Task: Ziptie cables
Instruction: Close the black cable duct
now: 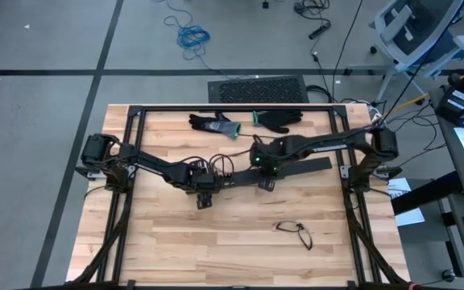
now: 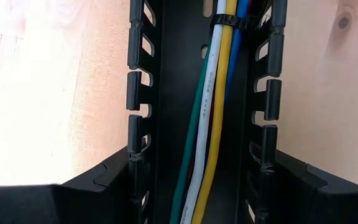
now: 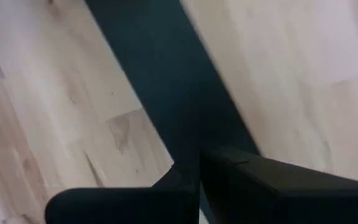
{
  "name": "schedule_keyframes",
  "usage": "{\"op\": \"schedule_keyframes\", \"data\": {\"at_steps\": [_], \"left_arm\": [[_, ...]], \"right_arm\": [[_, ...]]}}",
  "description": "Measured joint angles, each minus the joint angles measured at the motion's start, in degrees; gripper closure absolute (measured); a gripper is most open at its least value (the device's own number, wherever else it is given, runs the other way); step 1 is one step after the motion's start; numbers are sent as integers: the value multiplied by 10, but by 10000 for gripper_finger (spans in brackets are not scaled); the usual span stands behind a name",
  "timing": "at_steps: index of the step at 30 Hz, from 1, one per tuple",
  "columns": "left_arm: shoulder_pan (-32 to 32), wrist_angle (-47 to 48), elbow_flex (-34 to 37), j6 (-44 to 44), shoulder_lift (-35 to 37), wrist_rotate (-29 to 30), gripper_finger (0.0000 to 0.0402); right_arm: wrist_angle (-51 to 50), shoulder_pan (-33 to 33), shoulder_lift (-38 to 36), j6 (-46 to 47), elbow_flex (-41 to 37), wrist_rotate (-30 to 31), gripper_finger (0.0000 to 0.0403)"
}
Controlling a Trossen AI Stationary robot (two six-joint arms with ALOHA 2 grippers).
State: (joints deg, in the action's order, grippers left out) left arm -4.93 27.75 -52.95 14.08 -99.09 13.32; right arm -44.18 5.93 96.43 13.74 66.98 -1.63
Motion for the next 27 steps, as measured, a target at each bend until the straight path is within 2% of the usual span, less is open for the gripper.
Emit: {"op": "schedule_keyframes", "data": {"at_steps": [7, 12, 14, 18, 21, 27], "left_arm": [[0, -1, 0, 2, 0, 2, 143], [1, -3, 0, 10, 0, 9, 143], [1, 3, -2, 10, 0, 9, 143], [1, 11, -5, 8, 0, 9, 143], [1, 11, -5, -1, 0, 9, 143], [1, 13, -5, -27, 0, 9, 143]], "right_arm": [[38, -31, 57, -14, 2, -5, 403], [140, -46, 138, -16, 3, 2, 403], [144, -49, 156, -6, 17, -11, 403], [105, -49, 146, -15, 43, -26, 403], [76, -44, 106, -44, 70, -62, 403], [9, -34, 18, -61, 82, -5, 403]]}}
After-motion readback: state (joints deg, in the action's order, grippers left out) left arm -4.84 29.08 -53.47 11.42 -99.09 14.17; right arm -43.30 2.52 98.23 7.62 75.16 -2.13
